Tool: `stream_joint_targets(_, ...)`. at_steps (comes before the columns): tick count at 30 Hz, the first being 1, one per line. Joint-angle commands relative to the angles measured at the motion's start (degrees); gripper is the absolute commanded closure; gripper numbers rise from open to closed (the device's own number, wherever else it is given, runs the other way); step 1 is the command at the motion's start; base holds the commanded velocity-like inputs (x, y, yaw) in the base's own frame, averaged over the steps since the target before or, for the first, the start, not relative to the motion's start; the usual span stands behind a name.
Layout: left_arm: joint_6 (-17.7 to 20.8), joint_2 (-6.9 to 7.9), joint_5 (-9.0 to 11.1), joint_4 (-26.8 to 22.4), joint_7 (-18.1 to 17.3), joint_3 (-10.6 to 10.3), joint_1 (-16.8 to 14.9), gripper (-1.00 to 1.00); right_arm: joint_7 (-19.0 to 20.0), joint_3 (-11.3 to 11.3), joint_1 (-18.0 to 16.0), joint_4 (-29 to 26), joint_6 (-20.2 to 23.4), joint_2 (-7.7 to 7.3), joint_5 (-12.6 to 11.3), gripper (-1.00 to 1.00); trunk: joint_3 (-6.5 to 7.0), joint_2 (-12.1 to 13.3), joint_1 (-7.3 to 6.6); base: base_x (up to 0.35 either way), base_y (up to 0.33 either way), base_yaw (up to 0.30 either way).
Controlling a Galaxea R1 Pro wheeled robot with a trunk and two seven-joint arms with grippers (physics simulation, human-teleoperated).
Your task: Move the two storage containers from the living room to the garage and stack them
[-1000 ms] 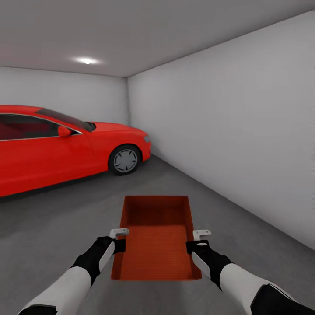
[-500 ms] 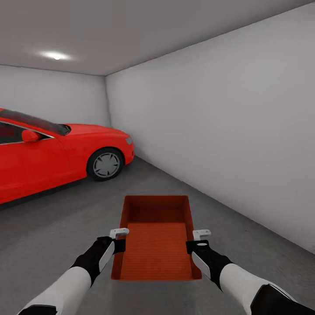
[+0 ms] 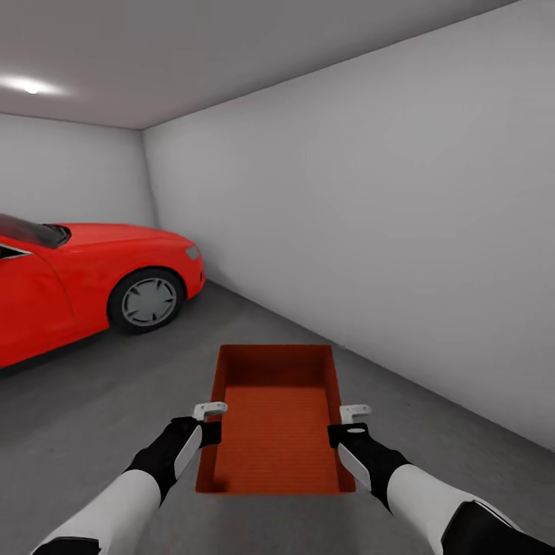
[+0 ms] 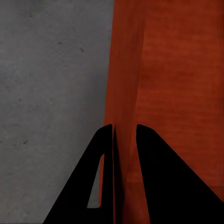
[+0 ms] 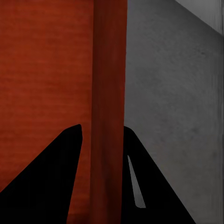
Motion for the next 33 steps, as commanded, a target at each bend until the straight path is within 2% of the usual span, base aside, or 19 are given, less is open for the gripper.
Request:
stream_joint_targets(1, 0.26, -0.07, 0.85, 0.03, 0.63, 0.25, 0.07, 1.00, -4.61, -1.78, -0.08, -0.16, -0.18, 0.06, 1.64, 1.00, -0.01, -0.04, 0.05, 0.321, 0.000, -0.250)
stream_joint_targets(33, 0.26, -0.04, 0.85, -0.02, 0.63, 0.20, 0.07, 1.00, -4.59, -1.78, -0.08, -0.16, -0.52, 0.11, 1.64, 1.00, -0.01, -0.04, 0.05, 0.310, 0.000, -0.250)
